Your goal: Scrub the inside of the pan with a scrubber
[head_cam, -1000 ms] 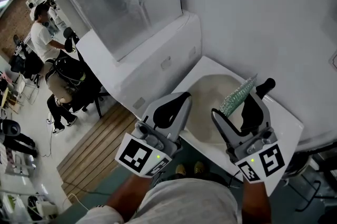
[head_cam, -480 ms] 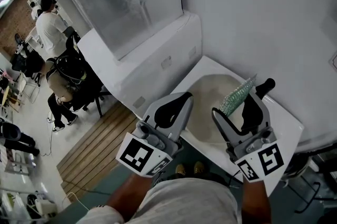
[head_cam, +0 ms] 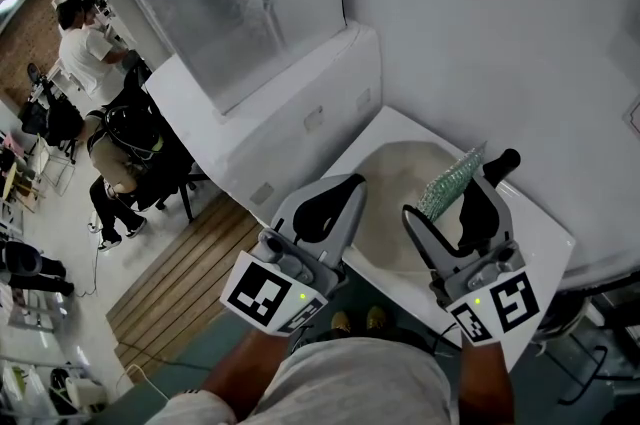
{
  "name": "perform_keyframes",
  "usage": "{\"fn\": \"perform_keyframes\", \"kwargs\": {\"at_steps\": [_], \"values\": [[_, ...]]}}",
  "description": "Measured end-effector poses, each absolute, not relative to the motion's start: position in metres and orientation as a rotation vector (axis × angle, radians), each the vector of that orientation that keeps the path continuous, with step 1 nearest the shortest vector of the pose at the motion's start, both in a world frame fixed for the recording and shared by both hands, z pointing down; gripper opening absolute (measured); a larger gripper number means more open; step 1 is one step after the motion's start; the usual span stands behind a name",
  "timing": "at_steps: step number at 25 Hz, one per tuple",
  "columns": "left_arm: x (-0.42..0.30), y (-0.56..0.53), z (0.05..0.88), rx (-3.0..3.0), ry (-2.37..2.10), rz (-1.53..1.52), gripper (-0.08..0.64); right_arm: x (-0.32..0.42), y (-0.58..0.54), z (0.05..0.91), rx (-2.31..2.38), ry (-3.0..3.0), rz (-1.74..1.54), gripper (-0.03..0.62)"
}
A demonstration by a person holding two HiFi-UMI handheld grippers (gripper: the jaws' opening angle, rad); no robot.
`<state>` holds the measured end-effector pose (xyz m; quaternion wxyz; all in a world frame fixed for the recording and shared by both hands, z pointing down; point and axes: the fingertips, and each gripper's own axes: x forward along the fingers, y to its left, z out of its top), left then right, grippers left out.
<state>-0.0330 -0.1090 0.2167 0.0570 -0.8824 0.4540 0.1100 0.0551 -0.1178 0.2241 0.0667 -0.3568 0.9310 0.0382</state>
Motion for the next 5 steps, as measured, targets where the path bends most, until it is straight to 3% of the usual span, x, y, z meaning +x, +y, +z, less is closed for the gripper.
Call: {"fn": "perform_keyframes", "kwargs": {"at_steps": [5], "values": [[-0.0328, -0.1104, 0.2186, -2.676, 1.383, 0.335, 0.015, 0.0560, -0.1188, 0.2265, -1.076, 2.810, 0.110, 0.350]]}}
